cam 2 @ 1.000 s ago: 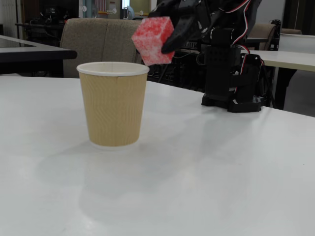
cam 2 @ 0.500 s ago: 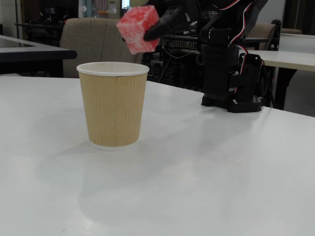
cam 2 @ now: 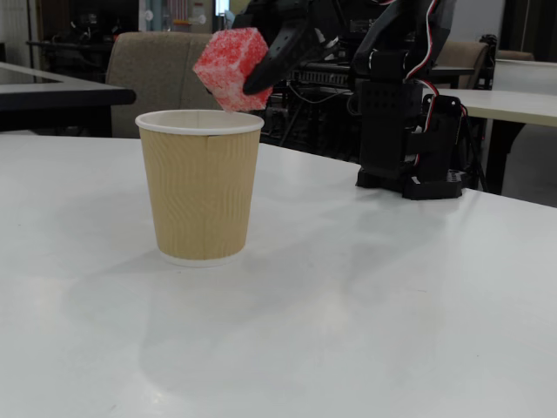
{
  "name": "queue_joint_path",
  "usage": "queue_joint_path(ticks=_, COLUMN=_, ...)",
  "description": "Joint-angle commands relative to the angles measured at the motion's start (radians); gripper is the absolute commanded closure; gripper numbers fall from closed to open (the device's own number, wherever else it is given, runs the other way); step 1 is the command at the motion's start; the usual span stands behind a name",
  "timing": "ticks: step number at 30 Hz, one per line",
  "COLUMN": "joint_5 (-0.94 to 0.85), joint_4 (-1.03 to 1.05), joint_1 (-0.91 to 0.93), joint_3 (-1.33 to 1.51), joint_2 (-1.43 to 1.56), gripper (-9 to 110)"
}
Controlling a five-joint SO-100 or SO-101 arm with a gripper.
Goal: Grasp a red cube and put it in the cup.
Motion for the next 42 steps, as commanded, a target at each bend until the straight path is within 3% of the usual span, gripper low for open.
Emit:
queue_joint_path(ticks=1, joint_5=0.012, joint_4=0.012, joint_1=0.021, joint_3=-0.13, joint_2=-0.02, gripper=93)
queue_joint_path(ticks=19, joint_5=0.017, joint_4=-0.002, joint_1=0.046, joint_3=-0.186, joint_2=-0.063, gripper=92)
queue_joint_path(ticks=31, joint_5=0.023, joint_4=0.009, joint_1=0.048, joint_3=-0.178, joint_2=-0.066, gripper=61)
queue_joint_path(ticks=42, joint_5=0.026, joint_4=0.055, joint_1=0.046, joint_3=-0.147, joint_2=-0.035, gripper=61)
